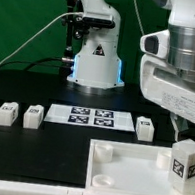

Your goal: Assemble one leg

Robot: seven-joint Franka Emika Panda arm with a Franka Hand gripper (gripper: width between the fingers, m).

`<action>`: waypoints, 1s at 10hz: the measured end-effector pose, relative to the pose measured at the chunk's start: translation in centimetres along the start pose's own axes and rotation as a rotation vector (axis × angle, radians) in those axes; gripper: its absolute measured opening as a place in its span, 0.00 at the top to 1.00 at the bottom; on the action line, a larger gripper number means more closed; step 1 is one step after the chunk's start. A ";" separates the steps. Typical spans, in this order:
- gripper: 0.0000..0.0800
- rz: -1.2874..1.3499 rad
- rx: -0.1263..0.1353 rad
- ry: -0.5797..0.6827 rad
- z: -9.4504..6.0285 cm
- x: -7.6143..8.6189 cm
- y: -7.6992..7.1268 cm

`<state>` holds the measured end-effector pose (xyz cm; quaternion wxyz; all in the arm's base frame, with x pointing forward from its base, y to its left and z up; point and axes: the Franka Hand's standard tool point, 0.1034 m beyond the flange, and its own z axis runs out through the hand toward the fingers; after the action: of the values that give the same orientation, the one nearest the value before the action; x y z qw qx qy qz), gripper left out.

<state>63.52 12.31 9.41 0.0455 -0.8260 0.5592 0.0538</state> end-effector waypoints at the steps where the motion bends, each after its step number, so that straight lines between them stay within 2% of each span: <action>1: 0.64 0.149 0.008 -0.001 0.1 -0.3 -0.2; 2: 0.64 0.284 0.019 -0.004 0.2 -0.7 -0.4; 4: 0.64 0.320 0.023 -0.004 0.2 -0.8 -0.5; 5: 0.49 0.304 0.022 -0.004 0.3 -0.9 -0.5; 6: 0.49 0.224 0.021 -0.003 0.3 -0.8 -0.4; 7: 0.32 0.107 0.022 -0.001 0.3 -0.4 -0.3; 8: 0.21 -0.031 0.026 0.002 0.3 0.3 -0.2; 10: 0.19 -0.351 0.019 0.015 0.2 0.3 -0.2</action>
Offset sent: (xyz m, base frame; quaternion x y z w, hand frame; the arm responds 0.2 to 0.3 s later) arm 0.0000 0.0000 0.0000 0.0000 0.0000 0.1790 0.9838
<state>63.86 12.14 9.13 0.0575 -0.9109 0.4073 0.0335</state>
